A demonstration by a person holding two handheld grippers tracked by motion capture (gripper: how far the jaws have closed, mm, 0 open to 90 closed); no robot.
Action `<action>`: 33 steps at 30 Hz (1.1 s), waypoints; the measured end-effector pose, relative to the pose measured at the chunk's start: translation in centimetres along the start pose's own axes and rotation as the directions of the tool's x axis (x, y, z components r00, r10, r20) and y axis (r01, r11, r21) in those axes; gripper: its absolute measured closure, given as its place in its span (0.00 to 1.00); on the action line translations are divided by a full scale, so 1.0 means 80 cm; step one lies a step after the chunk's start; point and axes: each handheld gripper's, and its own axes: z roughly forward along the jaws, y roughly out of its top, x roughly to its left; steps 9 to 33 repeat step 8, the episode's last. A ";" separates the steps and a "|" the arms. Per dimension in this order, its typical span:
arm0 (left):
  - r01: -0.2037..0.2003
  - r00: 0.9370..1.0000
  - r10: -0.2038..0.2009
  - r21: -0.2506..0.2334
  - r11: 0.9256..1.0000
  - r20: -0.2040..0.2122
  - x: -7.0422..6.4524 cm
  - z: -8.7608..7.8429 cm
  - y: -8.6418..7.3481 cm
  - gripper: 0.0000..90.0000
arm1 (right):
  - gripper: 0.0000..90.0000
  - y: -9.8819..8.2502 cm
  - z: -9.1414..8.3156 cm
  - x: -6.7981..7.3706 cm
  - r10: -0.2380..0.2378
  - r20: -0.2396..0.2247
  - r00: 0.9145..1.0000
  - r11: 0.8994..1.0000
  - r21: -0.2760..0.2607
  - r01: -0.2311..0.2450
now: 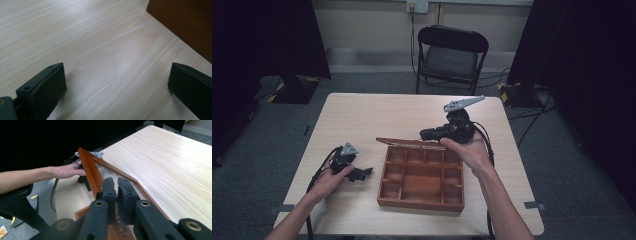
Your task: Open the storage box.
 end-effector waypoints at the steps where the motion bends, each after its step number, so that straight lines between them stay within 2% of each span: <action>1: 0.000 1.000 0.000 0.000 1.000 0.000 0.000 0.000 0.000 0.01 | 0.94 0.000 0.000 0.000 0.001 -0.001 1.000 1.000 0.001 -0.001; 33: 0.000 1.000 0.000 0.000 1.000 0.000 0.000 0.000 0.000 0.01 | 0.94 -0.001 0.000 0.001 0.000 0.001 1.000 1.000 -0.001 0.000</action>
